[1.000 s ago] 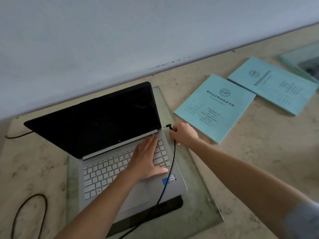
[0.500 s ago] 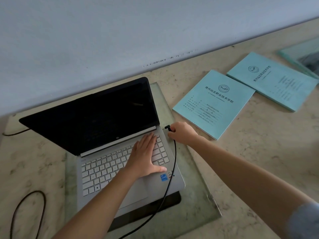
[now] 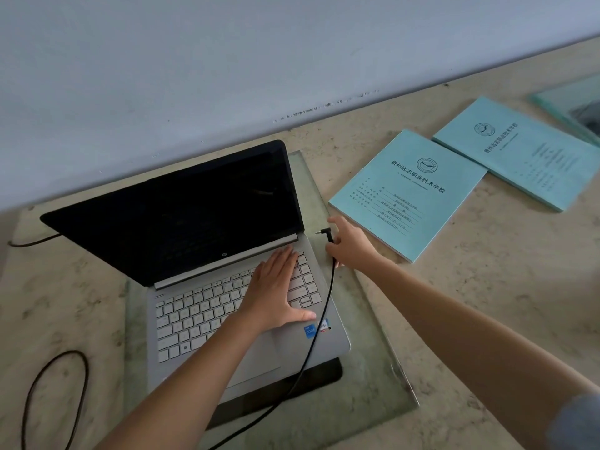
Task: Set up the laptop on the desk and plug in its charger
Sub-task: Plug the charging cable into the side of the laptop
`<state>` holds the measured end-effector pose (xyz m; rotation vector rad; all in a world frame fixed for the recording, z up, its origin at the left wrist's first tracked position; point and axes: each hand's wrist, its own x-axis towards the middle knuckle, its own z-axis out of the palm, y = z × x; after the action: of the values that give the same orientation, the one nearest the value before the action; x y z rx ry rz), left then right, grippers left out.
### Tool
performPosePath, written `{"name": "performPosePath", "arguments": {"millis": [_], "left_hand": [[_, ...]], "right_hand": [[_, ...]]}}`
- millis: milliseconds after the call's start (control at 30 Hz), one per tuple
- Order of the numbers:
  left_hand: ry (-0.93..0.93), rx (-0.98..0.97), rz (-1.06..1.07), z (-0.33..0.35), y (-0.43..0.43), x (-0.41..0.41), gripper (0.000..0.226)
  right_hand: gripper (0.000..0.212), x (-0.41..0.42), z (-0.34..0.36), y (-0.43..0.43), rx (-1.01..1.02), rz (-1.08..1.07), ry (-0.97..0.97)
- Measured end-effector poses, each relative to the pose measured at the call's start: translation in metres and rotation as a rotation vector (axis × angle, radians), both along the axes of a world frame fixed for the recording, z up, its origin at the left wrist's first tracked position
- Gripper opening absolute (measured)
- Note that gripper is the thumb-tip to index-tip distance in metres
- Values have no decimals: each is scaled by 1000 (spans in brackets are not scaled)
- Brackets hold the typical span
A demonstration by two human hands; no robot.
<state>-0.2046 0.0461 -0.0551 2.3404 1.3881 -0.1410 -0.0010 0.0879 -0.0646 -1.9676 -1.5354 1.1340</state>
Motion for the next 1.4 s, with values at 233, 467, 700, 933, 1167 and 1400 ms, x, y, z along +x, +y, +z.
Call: {"name": "performPosePath", "arguments": {"millis": [233, 467, 700, 933, 1167, 1400], "left_hand": [[-13, 2, -1, -1, 0, 0, 125], [-19, 0, 1, 0, -1, 0, 125], [0, 9, -2, 1, -1, 1, 125], [-14, 8, 5, 0, -1, 1, 125], [-13, -12, 12, 0, -1, 1, 125], [-15, -12, 13, 1, -1, 2, 125]], "right_hand": [[13, -1, -2, 7, 87, -38, 13], [12, -13, -4, 12, 180, -100, -69], [12, -19, -3, 21, 144, -127, -75], [12, -16, -4, 16, 147, -96, -53], [12, -12, -8, 10, 177, -82, -22], [8, -8, -9, 10, 173, -30, -11]]}}
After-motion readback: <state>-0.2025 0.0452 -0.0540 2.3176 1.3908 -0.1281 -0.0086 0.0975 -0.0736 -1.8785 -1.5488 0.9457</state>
